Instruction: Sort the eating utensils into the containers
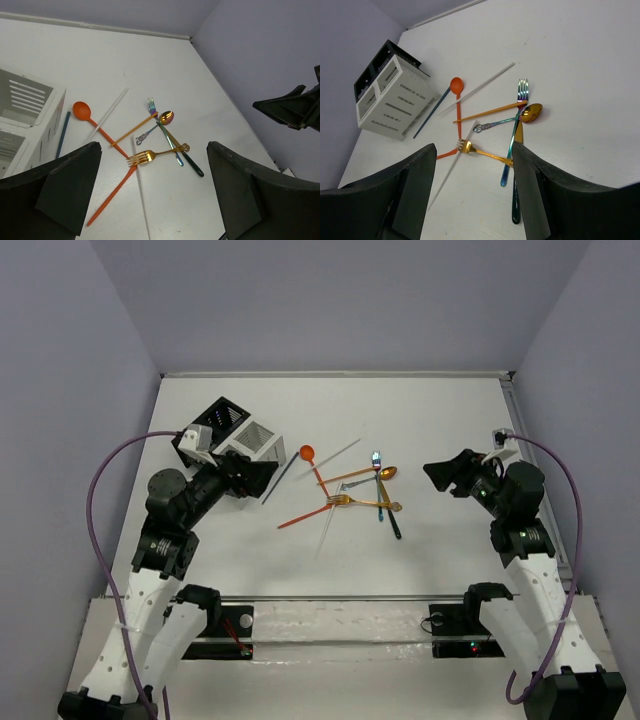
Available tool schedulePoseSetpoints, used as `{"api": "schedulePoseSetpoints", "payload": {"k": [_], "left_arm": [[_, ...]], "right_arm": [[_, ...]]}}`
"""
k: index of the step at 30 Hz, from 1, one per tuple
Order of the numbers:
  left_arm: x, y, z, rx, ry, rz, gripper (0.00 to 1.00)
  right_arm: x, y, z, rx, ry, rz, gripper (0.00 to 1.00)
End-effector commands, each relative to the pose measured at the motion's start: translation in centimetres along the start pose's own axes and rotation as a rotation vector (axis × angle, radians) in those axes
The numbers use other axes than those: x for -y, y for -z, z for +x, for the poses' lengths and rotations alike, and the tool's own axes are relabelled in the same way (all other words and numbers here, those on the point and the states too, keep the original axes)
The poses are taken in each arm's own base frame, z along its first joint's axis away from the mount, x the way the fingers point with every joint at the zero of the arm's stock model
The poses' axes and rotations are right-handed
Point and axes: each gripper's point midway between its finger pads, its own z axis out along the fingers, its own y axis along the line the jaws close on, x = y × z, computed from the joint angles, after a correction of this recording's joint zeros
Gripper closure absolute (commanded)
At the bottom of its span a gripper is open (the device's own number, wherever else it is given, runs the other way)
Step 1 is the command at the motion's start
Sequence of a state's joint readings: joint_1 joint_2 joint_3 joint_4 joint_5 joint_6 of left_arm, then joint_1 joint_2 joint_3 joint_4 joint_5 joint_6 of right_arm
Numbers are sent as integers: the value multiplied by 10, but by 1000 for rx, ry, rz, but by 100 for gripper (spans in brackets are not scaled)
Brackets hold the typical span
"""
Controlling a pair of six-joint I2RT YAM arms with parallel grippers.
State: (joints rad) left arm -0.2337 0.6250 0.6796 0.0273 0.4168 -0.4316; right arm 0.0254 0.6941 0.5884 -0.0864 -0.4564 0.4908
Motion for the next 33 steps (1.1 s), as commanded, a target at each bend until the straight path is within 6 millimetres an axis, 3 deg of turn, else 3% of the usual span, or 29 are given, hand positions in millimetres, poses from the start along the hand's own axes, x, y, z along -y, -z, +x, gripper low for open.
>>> {"api": "schedulePoseSetpoints", "payload": {"k": [1,8,10,11,13,14,15,16,17,21,26,28,29,33], "left_arm": [[18,-8,-24,48,2,78,1],[39,-33,-34,48,75,216,1],[54,-44,-38,53,94,231,3],[47,-59,-33,42,101,181,4],[62,-77,-16,-26,97,181,5],[65,-97,-13,-55,83,155,7],[55,-110,-14,-43,29,68,10],[69,-118,-14,-65,2,63,12],[57,-137,4,-114,-23,4,18],[17,-181,25,-166,-186,-183,31],[-15,-237,82,-366,-379,-191,34],[-26,-245,103,-456,-416,-199,34],[-29,-258,110,-479,-432,-192,33],[-36,-281,122,-531,-507,-170,33]], "right_arm": [[1,0,-21,95,46,13,32],[7,-3,-18,122,43,17,34],[12,-3,-14,119,38,29,35],[13,-3,-14,123,38,36,35],[16,-4,-12,118,33,49,36],[19,-3,-11,116,30,63,36],[20,-3,-11,118,29,69,36],[20,-2,-11,121,30,71,37],[21,-1,-10,126,25,78,37],[21,5,-13,152,26,88,38],[16,8,-13,159,25,78,39],[14,8,-13,162,29,75,39],[14,8,-13,163,31,74,39],[12,9,-14,165,33,66,39]]}}
